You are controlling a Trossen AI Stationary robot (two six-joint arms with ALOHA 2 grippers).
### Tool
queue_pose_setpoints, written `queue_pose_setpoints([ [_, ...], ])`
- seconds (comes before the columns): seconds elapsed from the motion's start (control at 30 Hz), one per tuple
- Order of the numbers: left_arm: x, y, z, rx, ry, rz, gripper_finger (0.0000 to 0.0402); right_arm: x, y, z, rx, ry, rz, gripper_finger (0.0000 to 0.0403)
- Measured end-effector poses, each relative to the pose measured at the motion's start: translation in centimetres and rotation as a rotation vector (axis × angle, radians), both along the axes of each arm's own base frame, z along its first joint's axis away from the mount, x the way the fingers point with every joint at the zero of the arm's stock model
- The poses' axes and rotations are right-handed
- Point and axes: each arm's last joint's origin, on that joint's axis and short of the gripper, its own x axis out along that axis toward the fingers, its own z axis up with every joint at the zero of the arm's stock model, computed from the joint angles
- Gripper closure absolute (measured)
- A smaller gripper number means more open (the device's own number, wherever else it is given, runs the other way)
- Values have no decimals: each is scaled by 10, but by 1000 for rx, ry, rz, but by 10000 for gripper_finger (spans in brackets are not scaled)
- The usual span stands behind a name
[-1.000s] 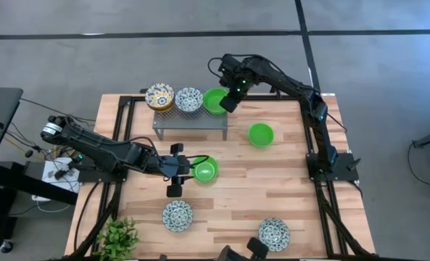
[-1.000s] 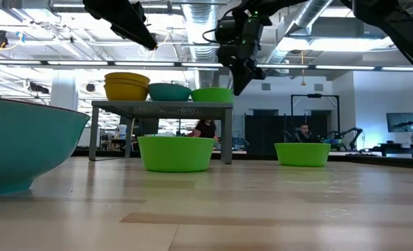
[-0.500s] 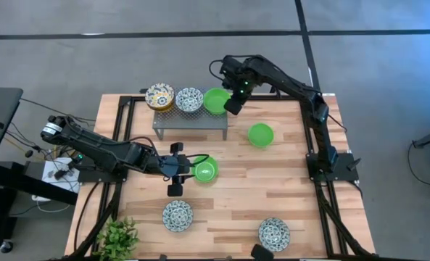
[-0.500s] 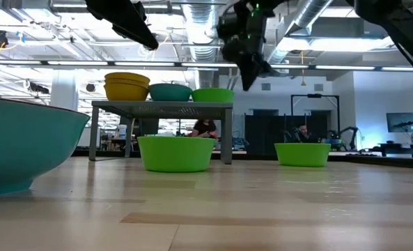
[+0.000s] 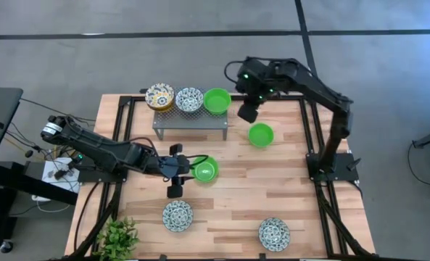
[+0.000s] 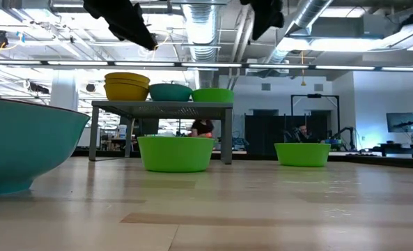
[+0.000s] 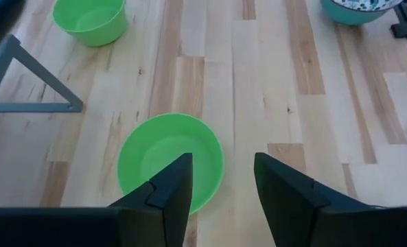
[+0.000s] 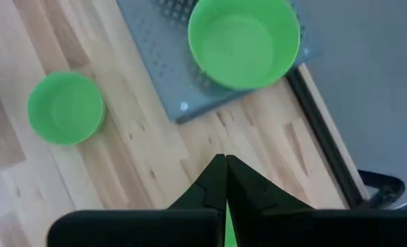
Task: Pick & Place Mini bowls
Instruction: Stack the right green bowl on the green bowl on the shelf
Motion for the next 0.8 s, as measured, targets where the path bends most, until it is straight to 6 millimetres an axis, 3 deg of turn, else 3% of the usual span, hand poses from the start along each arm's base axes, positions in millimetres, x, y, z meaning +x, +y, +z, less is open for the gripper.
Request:
queue_pose_setpoints([
  [0.13, -2, -4, 0, -2, 2, -16, 244, -10, 14, -17, 29, 56, 11, 394],
  [0.43, -6, -17, 0, -5, 6, -60, 244, -37, 34, -91, 85, 203, 25, 343],
  [0.8, -7, -18, 0, -5, 4, -64, 244, -46, 37, -173, 135, 281, -34, 287],
])
